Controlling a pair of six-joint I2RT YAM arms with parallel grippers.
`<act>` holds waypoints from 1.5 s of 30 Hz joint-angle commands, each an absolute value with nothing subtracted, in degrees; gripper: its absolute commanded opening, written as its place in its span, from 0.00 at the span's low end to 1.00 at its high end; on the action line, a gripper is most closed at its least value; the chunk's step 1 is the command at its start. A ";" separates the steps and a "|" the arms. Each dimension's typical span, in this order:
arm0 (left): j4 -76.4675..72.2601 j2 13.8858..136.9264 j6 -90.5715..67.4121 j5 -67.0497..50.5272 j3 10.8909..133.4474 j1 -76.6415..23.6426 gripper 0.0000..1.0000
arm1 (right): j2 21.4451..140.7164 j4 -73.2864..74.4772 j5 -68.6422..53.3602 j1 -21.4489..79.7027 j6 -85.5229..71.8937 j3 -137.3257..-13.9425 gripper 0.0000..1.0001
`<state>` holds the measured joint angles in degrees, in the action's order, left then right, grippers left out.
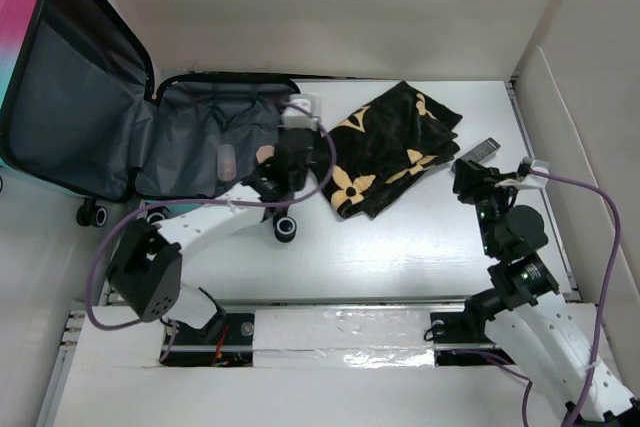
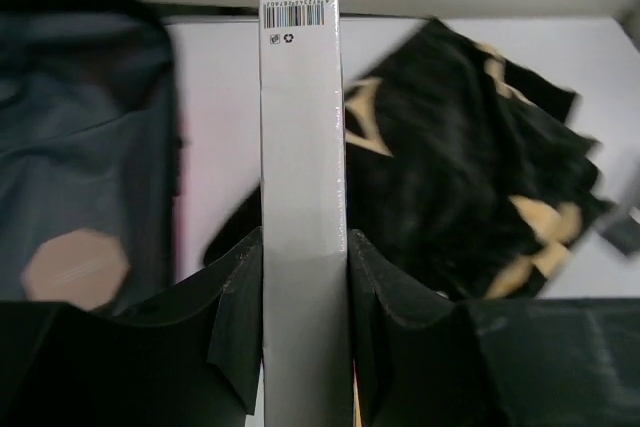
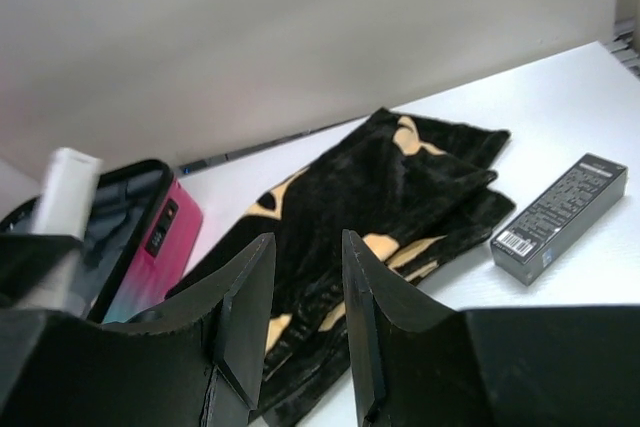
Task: Pack the luggage
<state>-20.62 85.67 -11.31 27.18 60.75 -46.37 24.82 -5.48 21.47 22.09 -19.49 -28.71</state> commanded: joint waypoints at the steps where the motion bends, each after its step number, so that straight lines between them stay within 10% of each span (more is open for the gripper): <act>1: -20.57 78.69 -22.02 34.36 53.98 -38.61 0.29 | 27.50 -9.22 18.28 21.62 -18.99 -29.27 0.39; 9: -22.95 74.96 -30.06 31.55 43.59 -20.32 0.39 | 40.76 -12.83 16.60 21.09 -18.72 -30.23 0.39; 11: -21.89 76.90 -30.93 30.94 44.91 -19.69 0.65 | 44.97 -13.36 16.61 21.09 -18.81 -30.67 0.39; 14: -23.20 77.70 -31.38 27.53 44.83 -19.16 0.78 | 49.29 -13.53 18.89 21.09 -18.90 -31.29 0.48; 16: -24.08 76.04 -31.38 25.59 44.56 -19.16 0.79 | 51.32 -14.41 21.96 21.09 -18.99 -31.29 0.70; 19: -27.59 71.57 -29.98 21.37 42.02 -19.16 0.77 | 56.59 -12.76 23.38 19.17 -19.07 -32.95 0.78; 45: -34.54 67.59 -19.42 9.14 36.74 -50.36 0.71 | 101.60 9.32 8.63 -11.60 -24.26 -69.25 0.68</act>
